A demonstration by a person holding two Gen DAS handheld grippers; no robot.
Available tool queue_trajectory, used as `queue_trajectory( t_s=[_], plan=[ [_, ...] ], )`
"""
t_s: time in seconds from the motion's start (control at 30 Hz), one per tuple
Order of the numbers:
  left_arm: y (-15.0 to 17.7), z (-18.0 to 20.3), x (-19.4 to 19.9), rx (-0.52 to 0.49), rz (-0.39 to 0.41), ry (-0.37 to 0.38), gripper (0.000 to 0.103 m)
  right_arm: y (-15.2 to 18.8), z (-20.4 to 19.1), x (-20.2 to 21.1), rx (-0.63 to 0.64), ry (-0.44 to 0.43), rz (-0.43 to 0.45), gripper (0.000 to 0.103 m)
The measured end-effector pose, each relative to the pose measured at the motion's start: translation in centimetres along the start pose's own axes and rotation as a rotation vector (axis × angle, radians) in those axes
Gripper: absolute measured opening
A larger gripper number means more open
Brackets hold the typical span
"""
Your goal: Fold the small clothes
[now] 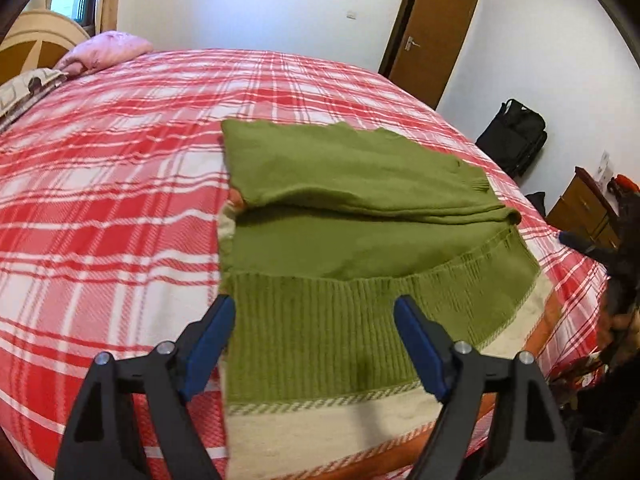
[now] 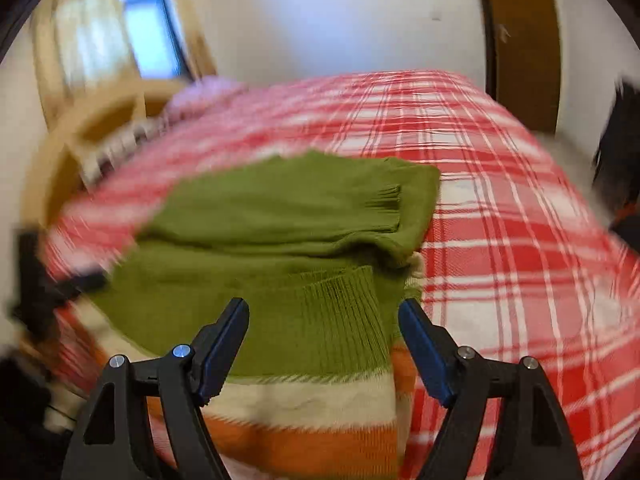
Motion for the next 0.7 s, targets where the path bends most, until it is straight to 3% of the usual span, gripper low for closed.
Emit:
queue_trajectory(
  t_s=[0.1,0.27,0.33,0.43,0.47,0.53,0.63,0.67,0.7],
  plan=[
    [0.6,0.2,0.0,0.014,-0.011,0.001,0.084,0.8,0.5,-3.1,0.07,0.085,-0.047,0.077],
    [1.0,-0.6,0.3,0.056,-0.012,0.013,0.084,2.4,1.4,-6.5,0.107,0.122,-0.116,0.075],
    [1.1,-0.8,0.1,0.071,-0.015,0.02,0.082,2.5,1.3,-6.3,0.103,0.11,-0.107,0.061],
    [1.3,-1.0,-0.5,0.076,-0.032,0.013,0.076,2.6,1.4,-5.5,0.079,0.099,-0.112,0.014],
    [1.3,-0.9,-0.5,0.075,-0.029,0.01,0.076,2.6,1.4,-5.3,0.072,0.085,-0.112,0.014],
    [1.0,-0.7,-0.6,0.072,-0.024,0.014,0.069,2.7,1.1,-4.8,0.055,0.057,-0.1,0.011],
    [1.1,-0.6,-0.9,0.064,-0.036,0.0,0.037,2.7,0.7,-4.1,0.06,0.066,-0.078,0.009],
    [1.3,-0.7,-1.1,0.065,-0.048,-0.007,0.022,2.7,0.6,-3.7,0.063,0.073,-0.068,0.009],
    [1.5,-0.9,-1.2,0.066,-0.054,-0.012,0.019,2.7,0.5,-3.4,0.064,0.076,-0.059,0.009]
  ],
)
Point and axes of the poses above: each gripper's, at about its wrist camera, not at the fingertips, and x roughly against the way its jaws point, z to its right, y to its underside, the point moved 10 cm from there along -x, roughly the way its jaws point, and after that the axes turned 9 degrees about -y, right-handed, at the moved point
